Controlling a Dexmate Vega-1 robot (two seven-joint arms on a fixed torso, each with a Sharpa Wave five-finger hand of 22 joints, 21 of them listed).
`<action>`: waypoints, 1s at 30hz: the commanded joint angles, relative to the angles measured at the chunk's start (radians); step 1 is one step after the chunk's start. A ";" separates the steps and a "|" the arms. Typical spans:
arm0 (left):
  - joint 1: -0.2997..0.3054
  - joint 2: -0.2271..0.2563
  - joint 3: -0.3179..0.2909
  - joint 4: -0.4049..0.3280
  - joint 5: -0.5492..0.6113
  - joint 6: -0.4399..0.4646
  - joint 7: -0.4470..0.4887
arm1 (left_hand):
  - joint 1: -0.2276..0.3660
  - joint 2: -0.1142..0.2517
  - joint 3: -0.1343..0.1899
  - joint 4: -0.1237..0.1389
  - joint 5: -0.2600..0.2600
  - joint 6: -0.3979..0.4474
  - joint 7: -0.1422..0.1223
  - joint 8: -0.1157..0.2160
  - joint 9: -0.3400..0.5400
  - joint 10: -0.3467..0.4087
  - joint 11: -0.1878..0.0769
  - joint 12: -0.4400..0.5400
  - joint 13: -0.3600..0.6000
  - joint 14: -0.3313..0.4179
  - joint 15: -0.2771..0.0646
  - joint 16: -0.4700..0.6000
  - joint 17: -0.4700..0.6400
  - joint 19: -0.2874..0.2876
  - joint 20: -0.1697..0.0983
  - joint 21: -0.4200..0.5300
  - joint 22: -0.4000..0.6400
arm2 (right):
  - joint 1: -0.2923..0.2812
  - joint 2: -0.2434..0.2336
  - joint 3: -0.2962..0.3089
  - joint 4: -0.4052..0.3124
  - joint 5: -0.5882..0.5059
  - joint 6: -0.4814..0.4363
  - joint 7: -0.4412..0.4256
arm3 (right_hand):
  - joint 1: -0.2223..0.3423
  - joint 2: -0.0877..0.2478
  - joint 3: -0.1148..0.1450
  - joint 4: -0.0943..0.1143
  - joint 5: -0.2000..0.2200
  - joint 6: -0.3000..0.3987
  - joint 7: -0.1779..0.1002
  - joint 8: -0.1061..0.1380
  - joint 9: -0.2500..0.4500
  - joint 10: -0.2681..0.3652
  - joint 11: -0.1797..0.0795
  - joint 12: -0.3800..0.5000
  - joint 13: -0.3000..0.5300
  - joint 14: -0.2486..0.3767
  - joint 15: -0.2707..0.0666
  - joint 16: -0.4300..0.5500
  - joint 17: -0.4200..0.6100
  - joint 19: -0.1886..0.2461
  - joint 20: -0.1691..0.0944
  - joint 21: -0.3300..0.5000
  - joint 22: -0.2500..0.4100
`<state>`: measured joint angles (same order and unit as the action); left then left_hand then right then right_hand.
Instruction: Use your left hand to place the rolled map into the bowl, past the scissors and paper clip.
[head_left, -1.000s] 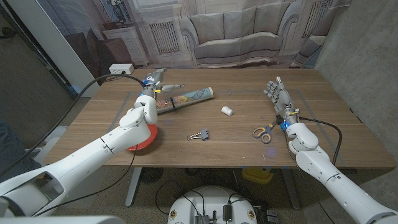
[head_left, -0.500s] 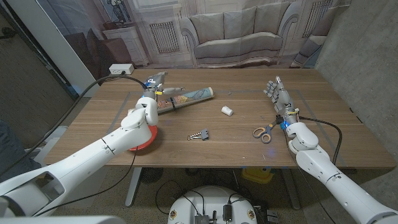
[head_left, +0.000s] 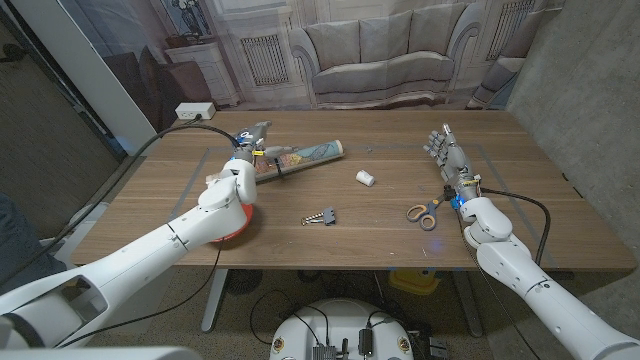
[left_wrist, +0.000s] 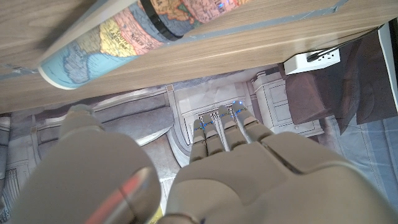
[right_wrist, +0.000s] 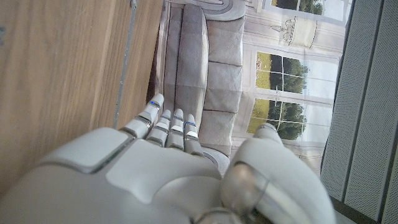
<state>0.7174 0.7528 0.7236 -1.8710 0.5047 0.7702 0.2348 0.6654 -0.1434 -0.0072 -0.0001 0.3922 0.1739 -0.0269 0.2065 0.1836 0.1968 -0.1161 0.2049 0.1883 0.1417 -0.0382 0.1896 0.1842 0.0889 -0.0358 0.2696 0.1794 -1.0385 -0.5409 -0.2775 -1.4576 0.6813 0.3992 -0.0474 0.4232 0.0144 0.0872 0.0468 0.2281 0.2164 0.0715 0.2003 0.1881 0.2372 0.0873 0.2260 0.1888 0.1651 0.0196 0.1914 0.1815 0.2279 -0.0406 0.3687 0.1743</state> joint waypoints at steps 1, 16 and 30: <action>0.003 -0.014 0.006 0.014 -0.010 0.011 0.012 | 0.008 0.003 -0.006 -0.004 0.005 0.001 0.001 -0.002 0.004 -0.002 0.001 -0.005 0.004 -0.002 -0.038 0.000 0.002 0.006 -0.042 -0.003 0.004 | -0.007 0.003 0.003 0.000 0.008 -0.002 -0.001 | 0.002 0.004 0.004 -0.008 -0.004 0.011 0.001 0.002 0.006 0.010 0.004 0.002 0.004 0.008 0.001 0.000 0.002 0.007 -0.009 -0.002 0.003; -0.005 -0.016 0.024 0.033 -0.022 0.007 0.005 | 0.011 0.007 -0.011 -0.004 0.007 0.000 0.001 -0.004 0.005 -0.002 -0.001 -0.005 0.004 -0.006 -0.044 0.000 0.003 0.001 -0.040 -0.009 0.005 | -0.012 0.000 0.002 -0.001 0.009 -0.004 0.001 | 0.008 0.007 0.005 -0.012 -0.005 0.012 -0.001 0.002 0.006 0.010 0.002 0.001 0.004 0.009 0.002 0.000 0.002 0.007 -0.007 -0.007 0.004; -0.013 -0.031 0.035 0.066 -0.041 -0.002 0.009 | 0.011 0.010 -0.015 -0.003 0.009 0.001 0.001 -0.004 0.005 -0.004 0.000 -0.005 0.004 -0.006 -0.045 0.000 0.003 0.001 -0.036 -0.012 0.005 | -0.019 -0.009 0.005 -0.015 0.008 -0.015 -0.006 | 0.010 0.008 0.005 -0.014 -0.006 0.015 -0.002 0.002 0.006 0.012 0.002 0.001 0.004 0.011 0.000 0.000 0.002 0.011 -0.008 -0.010 0.004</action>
<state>0.7111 0.7313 0.7488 -1.8284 0.4778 0.7803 0.2412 0.6718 -0.1369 -0.0112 -0.0040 0.3960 0.1740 -0.0267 0.2066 0.1835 0.1935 -0.1124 0.1995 0.1883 0.1380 -0.0345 0.1896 0.1840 0.0887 -0.0358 0.2586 0.1793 -1.0525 -0.5419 -0.2745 -1.4615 0.6912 0.3914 -0.0480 0.4286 0.0200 0.0862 0.0394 0.2281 0.2271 0.0714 0.2003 0.1881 0.2410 0.0910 0.2260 0.1889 0.1651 0.0196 0.1914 0.1816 0.2293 -0.0390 0.3601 0.1742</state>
